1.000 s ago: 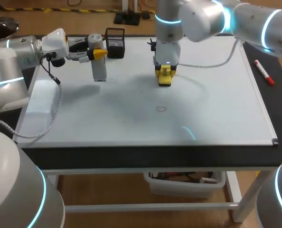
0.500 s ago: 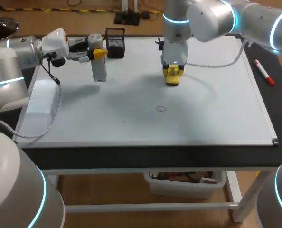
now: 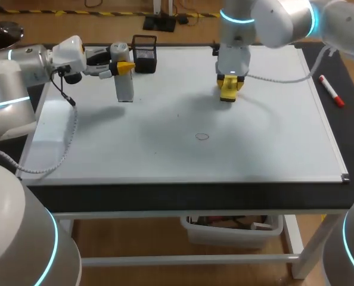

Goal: Pick up the inspection probe, press it on each red-marked spot on the whiteboard one by one, put down the probe, pick up the eraser, and wipe off all the red marks.

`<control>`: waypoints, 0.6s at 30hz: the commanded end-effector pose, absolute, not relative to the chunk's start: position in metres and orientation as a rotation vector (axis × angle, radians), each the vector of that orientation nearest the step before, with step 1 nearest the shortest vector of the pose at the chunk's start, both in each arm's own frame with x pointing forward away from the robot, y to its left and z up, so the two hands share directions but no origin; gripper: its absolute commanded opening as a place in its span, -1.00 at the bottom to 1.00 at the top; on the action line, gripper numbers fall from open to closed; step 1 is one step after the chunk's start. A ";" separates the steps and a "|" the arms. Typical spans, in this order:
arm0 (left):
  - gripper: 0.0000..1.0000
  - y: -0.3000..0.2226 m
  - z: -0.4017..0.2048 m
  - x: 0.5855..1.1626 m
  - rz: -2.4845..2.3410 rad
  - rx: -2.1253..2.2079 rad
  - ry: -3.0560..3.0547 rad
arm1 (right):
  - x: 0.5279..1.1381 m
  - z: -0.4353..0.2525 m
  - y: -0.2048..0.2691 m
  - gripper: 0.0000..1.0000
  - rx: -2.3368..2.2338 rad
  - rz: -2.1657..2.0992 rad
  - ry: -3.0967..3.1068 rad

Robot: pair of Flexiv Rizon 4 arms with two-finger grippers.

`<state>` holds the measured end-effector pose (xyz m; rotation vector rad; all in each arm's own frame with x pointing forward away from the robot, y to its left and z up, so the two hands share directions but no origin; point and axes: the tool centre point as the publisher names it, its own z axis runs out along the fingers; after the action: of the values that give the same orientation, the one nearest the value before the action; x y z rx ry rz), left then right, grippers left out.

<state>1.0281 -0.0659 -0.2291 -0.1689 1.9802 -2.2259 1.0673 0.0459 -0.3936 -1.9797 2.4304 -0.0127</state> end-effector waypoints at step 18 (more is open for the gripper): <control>-1.00 -0.066 -0.229 1.027 -2.223 -0.170 1.975 | 1.031 -0.369 -0.042 -1.00 -1.752 -0.035 2.551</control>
<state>1.0281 -0.0658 -0.2291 -0.1691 1.9801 -2.2256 1.0392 -0.0333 -0.3729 -1.7606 2.5651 -0.0290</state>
